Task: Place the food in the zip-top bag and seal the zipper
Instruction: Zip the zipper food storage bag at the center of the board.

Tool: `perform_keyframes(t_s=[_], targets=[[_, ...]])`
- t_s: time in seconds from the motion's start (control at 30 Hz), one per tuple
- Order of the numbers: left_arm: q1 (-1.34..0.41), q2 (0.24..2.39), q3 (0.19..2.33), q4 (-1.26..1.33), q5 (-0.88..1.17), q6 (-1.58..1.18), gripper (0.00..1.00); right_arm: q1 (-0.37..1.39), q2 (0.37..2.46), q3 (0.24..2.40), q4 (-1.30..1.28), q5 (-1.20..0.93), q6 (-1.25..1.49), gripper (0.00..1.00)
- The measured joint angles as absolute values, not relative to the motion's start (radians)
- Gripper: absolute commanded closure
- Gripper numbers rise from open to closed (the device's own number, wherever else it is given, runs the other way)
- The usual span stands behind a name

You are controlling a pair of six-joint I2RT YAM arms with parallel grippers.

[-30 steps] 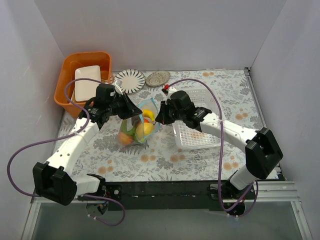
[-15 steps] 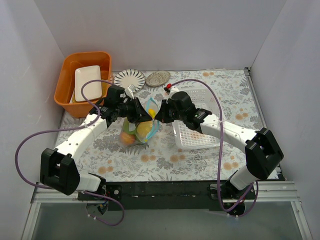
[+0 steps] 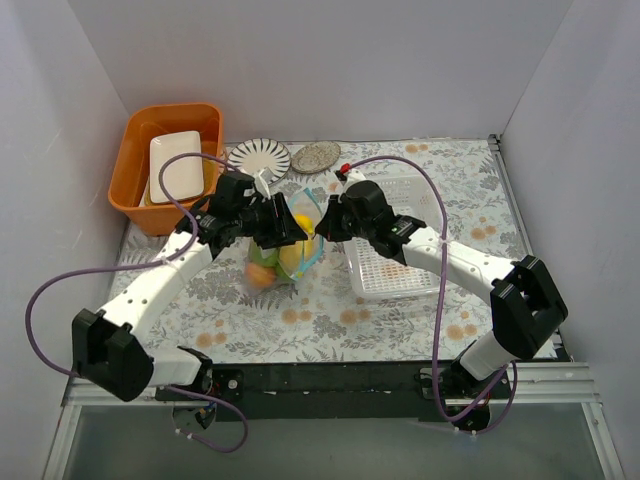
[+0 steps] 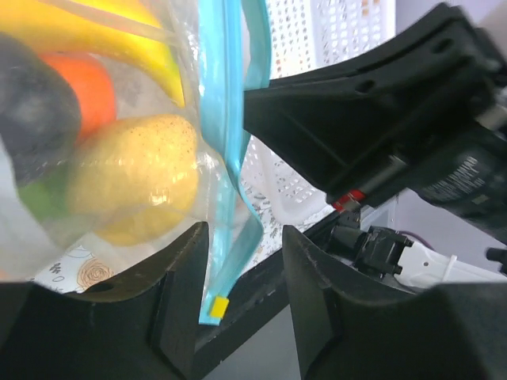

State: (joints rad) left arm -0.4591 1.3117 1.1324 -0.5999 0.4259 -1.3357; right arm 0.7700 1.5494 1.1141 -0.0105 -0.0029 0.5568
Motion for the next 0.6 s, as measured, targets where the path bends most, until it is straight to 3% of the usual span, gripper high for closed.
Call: perform_keyframes(t_s=[0.2, 0.6], targets=[[-0.457, 1.192, 1.114, -0.600, 0.362, -1.346, 0.53, 0.749, 1.550, 1.107, -0.012, -0.010, 0.577, 0.95], [-0.461, 0.947, 0.818, -0.557, 0.321, -1.516, 0.49, 0.728, 1.550, 1.098, -0.023, -0.043, 0.581, 0.95]])
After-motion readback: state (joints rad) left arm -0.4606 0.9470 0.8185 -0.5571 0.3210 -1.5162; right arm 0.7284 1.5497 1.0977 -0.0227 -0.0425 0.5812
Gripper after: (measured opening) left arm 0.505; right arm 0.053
